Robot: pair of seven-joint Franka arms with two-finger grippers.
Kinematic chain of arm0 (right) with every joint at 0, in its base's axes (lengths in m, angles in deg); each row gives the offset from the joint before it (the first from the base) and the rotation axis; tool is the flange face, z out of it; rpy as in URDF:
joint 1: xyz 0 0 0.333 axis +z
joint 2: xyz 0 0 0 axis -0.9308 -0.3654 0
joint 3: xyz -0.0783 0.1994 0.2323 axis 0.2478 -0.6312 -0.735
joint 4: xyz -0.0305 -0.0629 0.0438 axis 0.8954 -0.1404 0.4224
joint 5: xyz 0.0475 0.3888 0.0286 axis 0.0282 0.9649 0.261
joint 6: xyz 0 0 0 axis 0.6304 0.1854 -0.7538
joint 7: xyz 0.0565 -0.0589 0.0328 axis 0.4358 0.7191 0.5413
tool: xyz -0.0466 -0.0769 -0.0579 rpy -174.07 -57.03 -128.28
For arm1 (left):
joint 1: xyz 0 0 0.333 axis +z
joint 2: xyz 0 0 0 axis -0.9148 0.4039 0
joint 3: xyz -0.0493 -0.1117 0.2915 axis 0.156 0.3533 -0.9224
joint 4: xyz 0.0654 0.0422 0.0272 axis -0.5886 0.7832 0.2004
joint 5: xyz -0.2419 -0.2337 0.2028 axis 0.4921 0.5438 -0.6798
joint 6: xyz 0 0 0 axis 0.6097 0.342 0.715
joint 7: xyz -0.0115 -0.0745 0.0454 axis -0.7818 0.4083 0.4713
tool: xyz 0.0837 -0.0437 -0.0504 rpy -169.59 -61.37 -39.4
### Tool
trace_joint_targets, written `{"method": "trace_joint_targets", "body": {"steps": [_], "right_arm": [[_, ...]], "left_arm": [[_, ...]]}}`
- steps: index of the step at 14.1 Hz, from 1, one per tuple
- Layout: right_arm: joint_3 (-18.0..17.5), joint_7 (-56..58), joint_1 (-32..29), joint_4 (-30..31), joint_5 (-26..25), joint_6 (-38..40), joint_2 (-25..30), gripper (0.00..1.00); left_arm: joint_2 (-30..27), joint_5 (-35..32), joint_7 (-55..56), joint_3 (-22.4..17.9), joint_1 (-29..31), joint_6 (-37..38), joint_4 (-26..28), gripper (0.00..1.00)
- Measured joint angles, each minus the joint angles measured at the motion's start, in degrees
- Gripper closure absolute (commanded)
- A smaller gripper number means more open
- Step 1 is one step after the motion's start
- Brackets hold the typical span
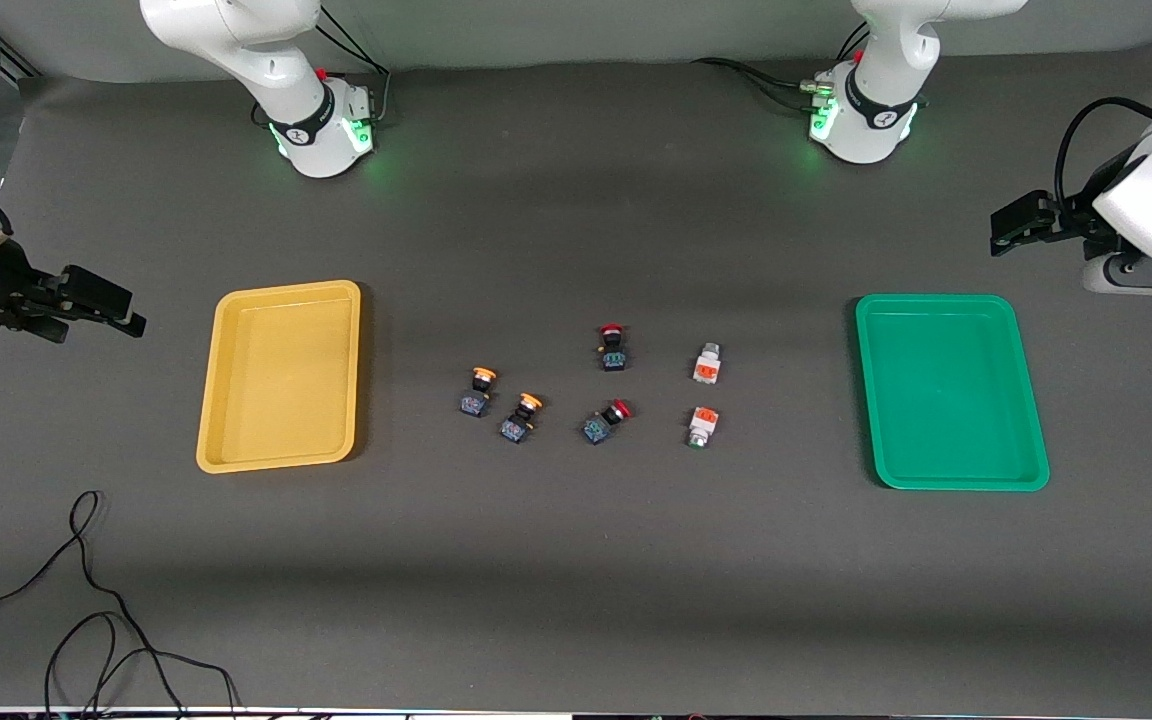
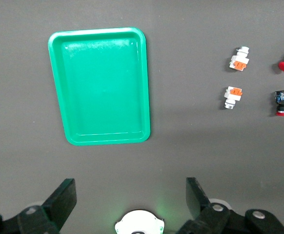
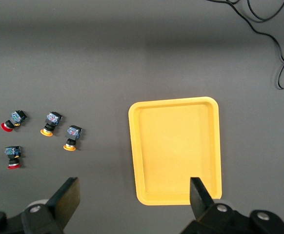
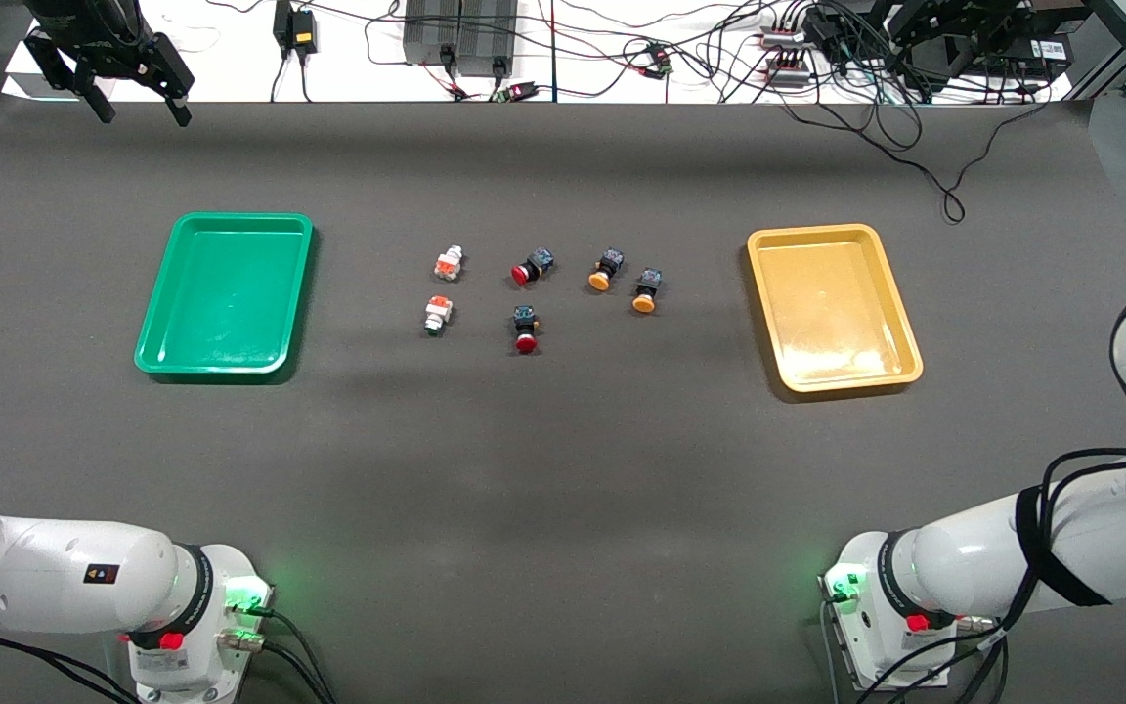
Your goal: Place green and yellow buttons in trays
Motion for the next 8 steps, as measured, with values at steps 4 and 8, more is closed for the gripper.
{"method": "trace_joint_targets", "body": {"steps": [4, 8], "right_arm": [[-0.1, 0.2, 0.2, -0.6, 0.0, 2.3, -0.2, 0.0], [-0.2, 0.6, 2.5, 0.2, -1.5, 6.2, -0.6, 0.0]], "left_arm": [[0.0, 0.0, 0.0, 0.0, 0.0, 0.0, 0.2, 0.0], [0.0, -0.2, -0.1, 0.0, 0.0, 0.0, 0.2, 0.0]]}}
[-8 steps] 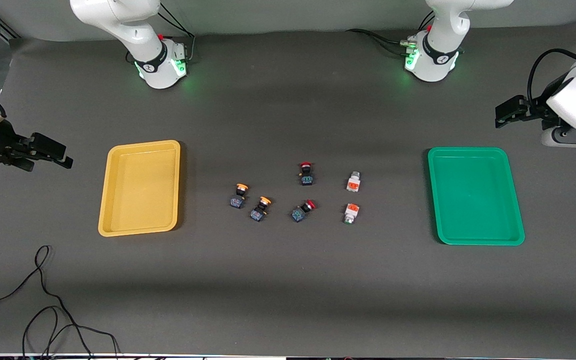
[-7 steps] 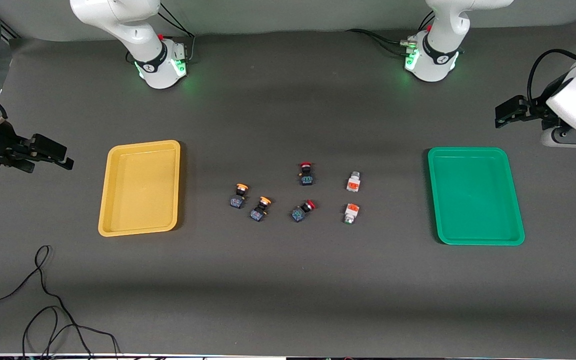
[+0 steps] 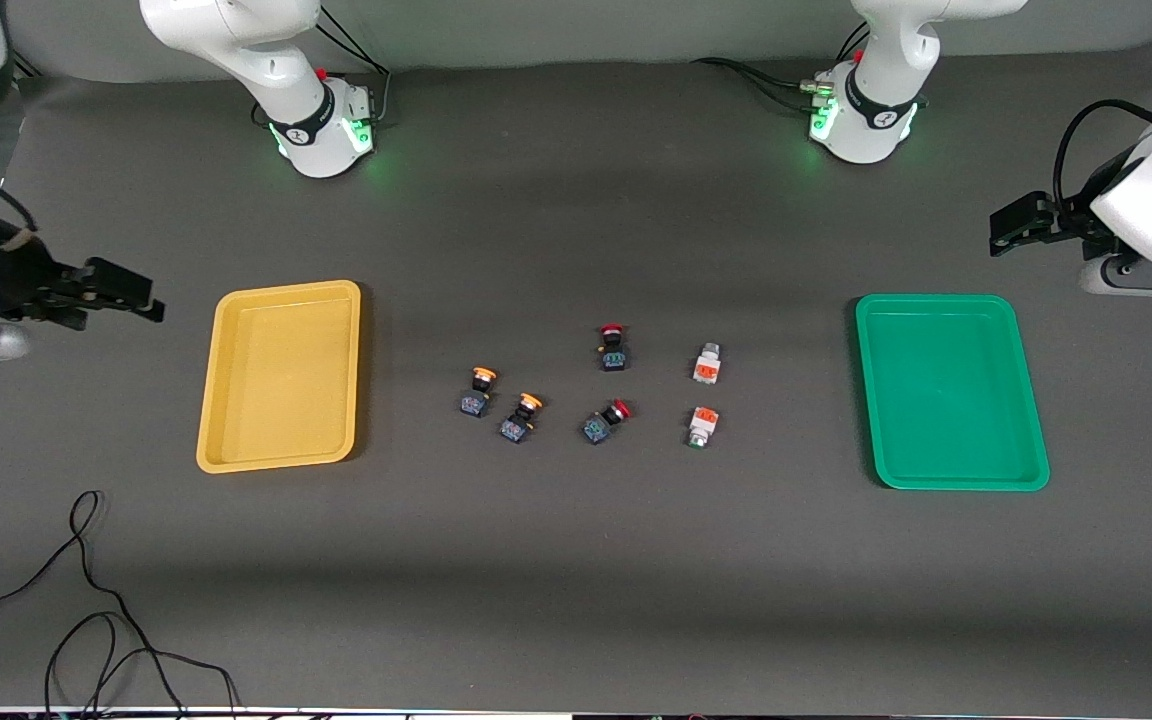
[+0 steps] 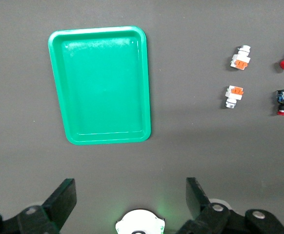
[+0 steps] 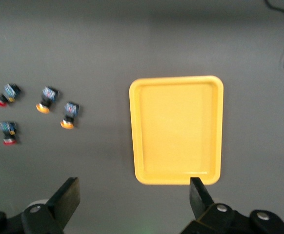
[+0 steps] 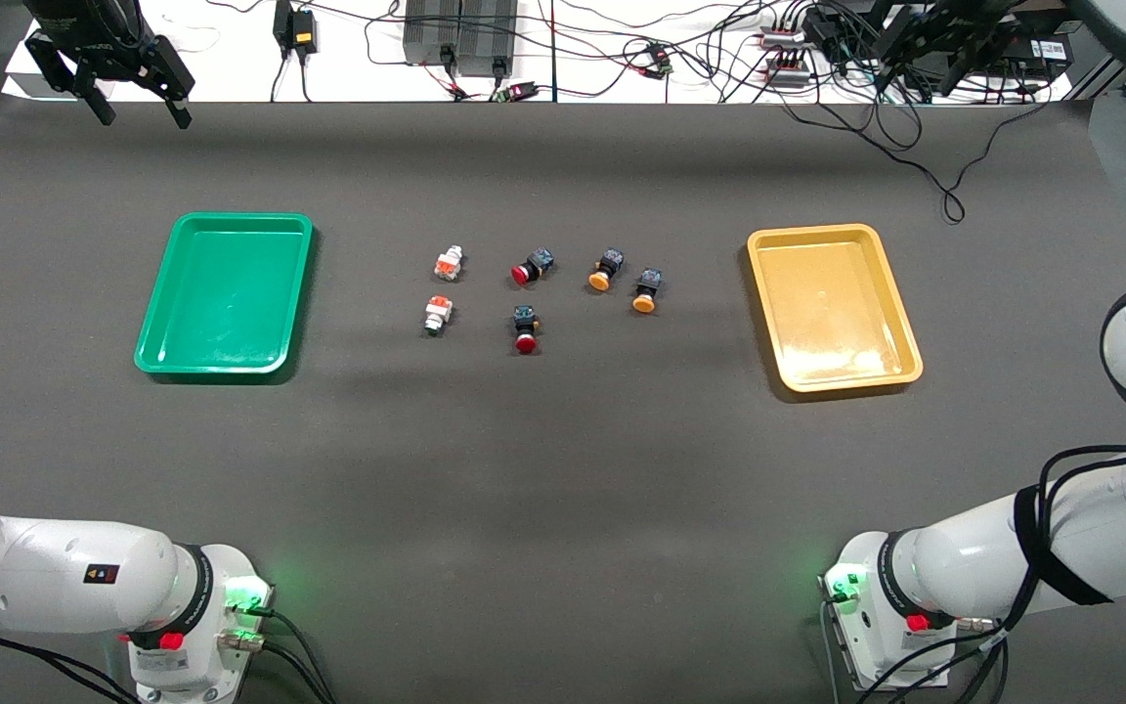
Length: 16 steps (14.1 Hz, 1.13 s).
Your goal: Place green and yellow buttons in trays
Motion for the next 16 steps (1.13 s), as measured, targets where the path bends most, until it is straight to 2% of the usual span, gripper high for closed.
{"method": "trace_joint_targets", "body": {"steps": [2, 6, 9, 12, 16], "right_arm": [[0.0, -0.1, 2.5, 0.7, -0.8, 0.3, -0.2, 0.0], [0.4, 0.0, 2.6, 1.0, -0.9, 2.8, -1.0, 0.0], [0.5, 0.0, 2.7, 2.3, -0.8, 2.9, -1.3, 0.0], [0.3, -0.5, 3.7, 5.1, 1.1, 0.5, -1.9, 0.0], [-0.1, -12.4, 11.0, 9.2, 3.4, -8.3, -4.0, 0.0]], "left_arm": [[0.0, -0.1, 0.0, -0.1, 0.0, 0.0, 0.0, 0.0], [0.0, 0.1, 0.0, 0.3, -0.3, -0.3, 2.2, 0.0], [-0.3, 0.6, 3.8, 4.1, -2.7, -5.7, 7.6, 0.0], [-0.1, 1.0, 12.4, 9.8, -8.7, -15.3, 14.6, 0.0], [2.8, 2.4, 17.7, 10.8, -18.6, -24.7, 17.5, 0.0]]}}
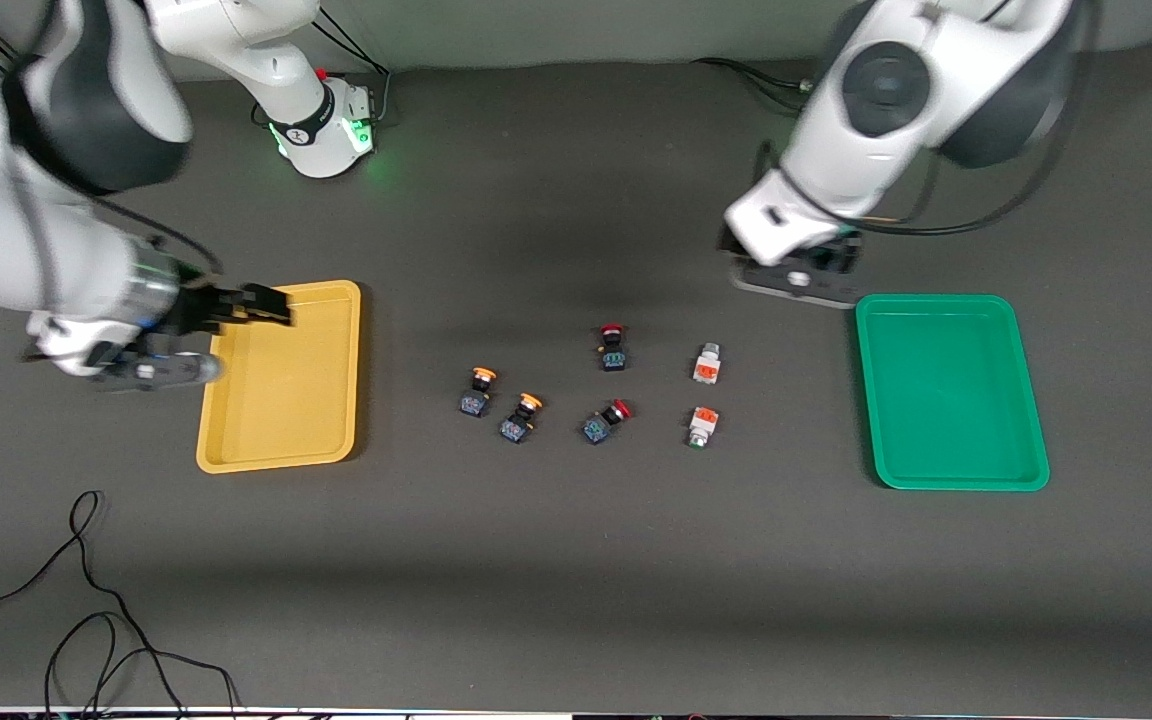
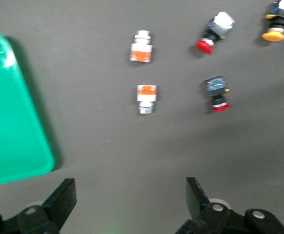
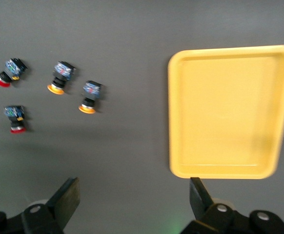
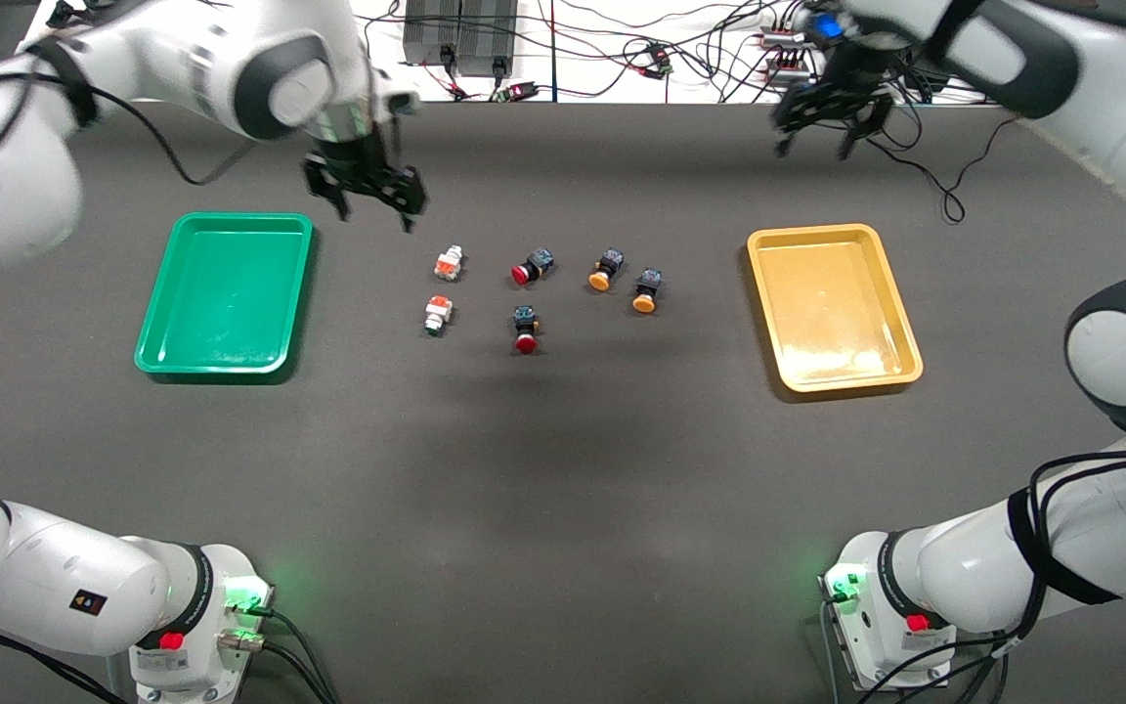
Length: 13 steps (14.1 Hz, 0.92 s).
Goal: Place green and yellow buttons in trays
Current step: 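Grasp a yellow button with the right gripper while the left gripper grasps a green button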
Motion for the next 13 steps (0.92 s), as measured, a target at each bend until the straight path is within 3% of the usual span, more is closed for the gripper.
{"method": "trace_joint_targets", "body": {"steps": [5, 9, 13], "right_arm": [[-0.1, -14.2, 8.3, 2.0, 0.1, -12.0, -9.3, 0.0], [0.1, -16.6, 8.3, 5.4, 4.4, -22.7, -15.3, 0.0], [-0.1, -19.7, 9.7, 7.3, 5.3, -32.4, -21.7, 0.0]], "left_arm": [[4.6, -0.1, 1.4, -0.5, -3.5, -4.2, 0.6, 0.0], [14.6, -3.5, 1.3, -1.3, -3.3, -14.5, 3.1, 0.0], [23.6, -4.6, 1.3, -1.5, -3.2, -25.6, 6.2, 0.0]]}}
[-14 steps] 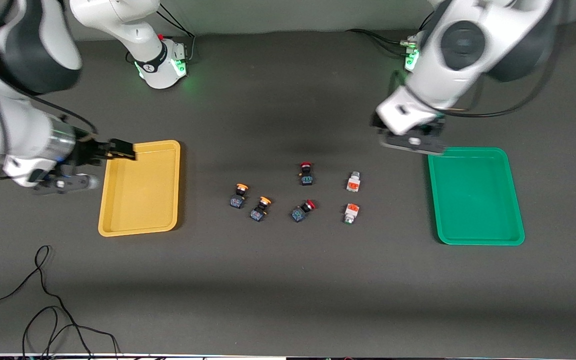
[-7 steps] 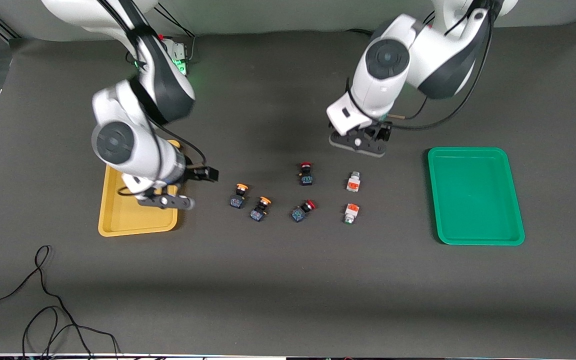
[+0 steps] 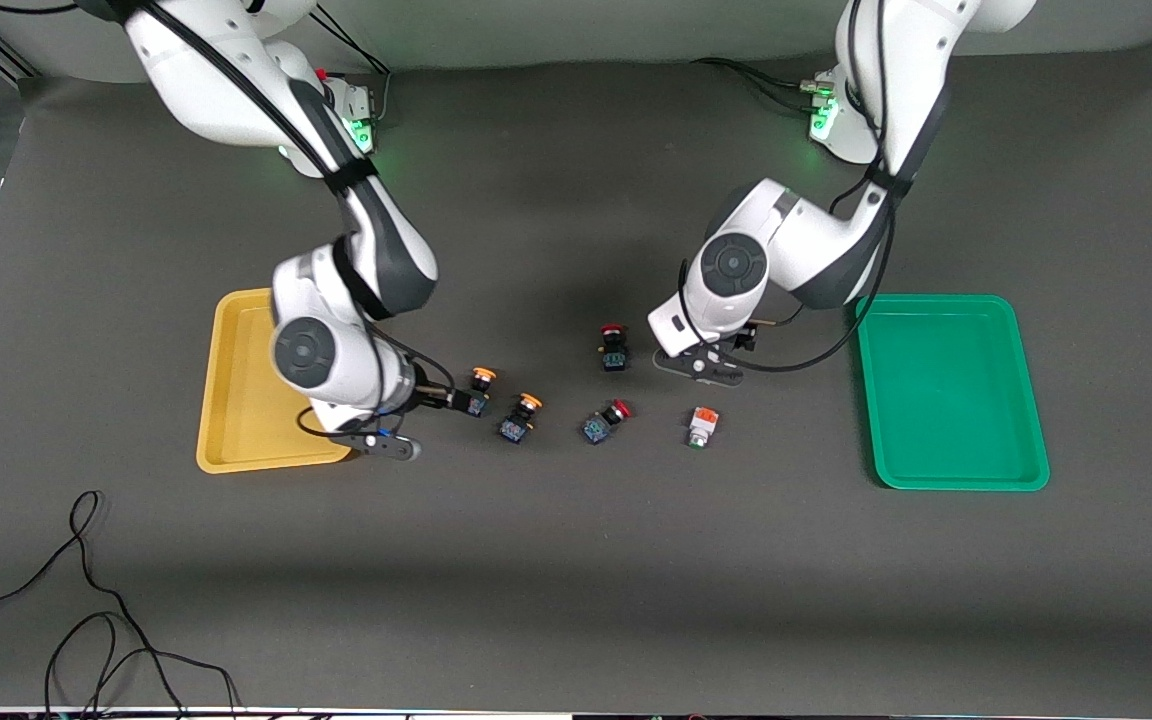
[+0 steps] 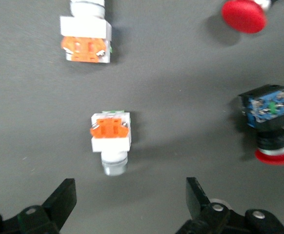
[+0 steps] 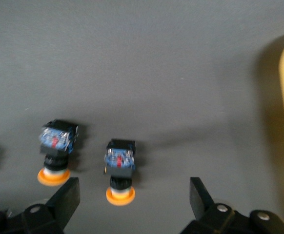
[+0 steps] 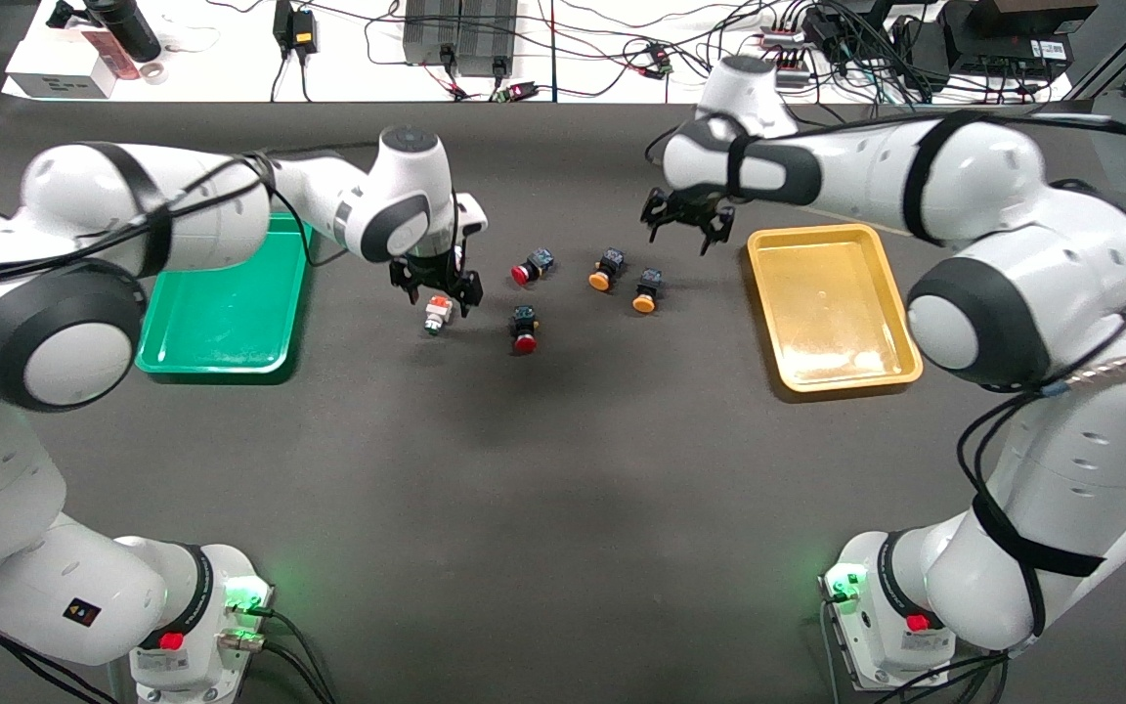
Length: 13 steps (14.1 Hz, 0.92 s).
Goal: Place green and yellow buttons in trays
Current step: 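Grasp a yellow button with the right gripper while the left gripper grasps a green button, then place the yellow button in the yellow tray while the left gripper places green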
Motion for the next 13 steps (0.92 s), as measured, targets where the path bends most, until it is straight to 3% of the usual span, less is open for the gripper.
{"method": "trace_joint_targets", "body": {"steps": [5, 6, 7, 8, 9, 10, 11, 13], "right_arm": [[-0.1, -4.9, 4.0, 0.1, 0.0, -6.3, -6.6, 0.0], [-0.1, -5.8, 4.6, 0.1, 0.0, -7.0, -7.3, 0.05], [-0.1, -6.2, 5.0, 0.1, 0.1, -7.3, -7.9, 0.21], [-0.1, -6.5, 5.1, 0.1, 0.1, -7.7, -8.5, 0.35], [-0.1, -6.6, 5.2, 0.0, 0.1, -7.9, -8.7, 0.58], [-0.1, -6.6, 5.2, -0.1, 0.1, -7.9, -8.5, 1.0], [0.0, -6.6, 5.2, -0.2, 0.1, -7.9, -8.4, 1.0], [0.2, -6.6, 5.1, -0.3, 0.1, -7.7, -7.8, 1.0]], "left_arm": [[3.7, -2.9, 0.0, -0.2, 1.7, -5.0, 0.5, 0.0], [4.0, -3.1, 0.0, -0.2, 1.9, -5.8, 0.5, 0.0], [4.6, -3.1, -0.1, -0.2, 2.0, -7.1, 0.5, 0.03], [5.2, -3.1, 0.0, -0.2, 2.0, -8.5, 0.5, 0.15], [5.8, -3.2, 0.0, -0.2, 2.0, -9.5, 0.5, 0.41], [6.2, -3.2, 0.0, -0.2, 2.0, -10.1, 0.5, 0.58], [6.4, -3.2, 0.3, -0.2, 2.0, -10.4, 0.5, 0.67], [6.2, -3.2, 1.3, -0.2, 2.0, -10.3, 0.3, 0.7]]}}
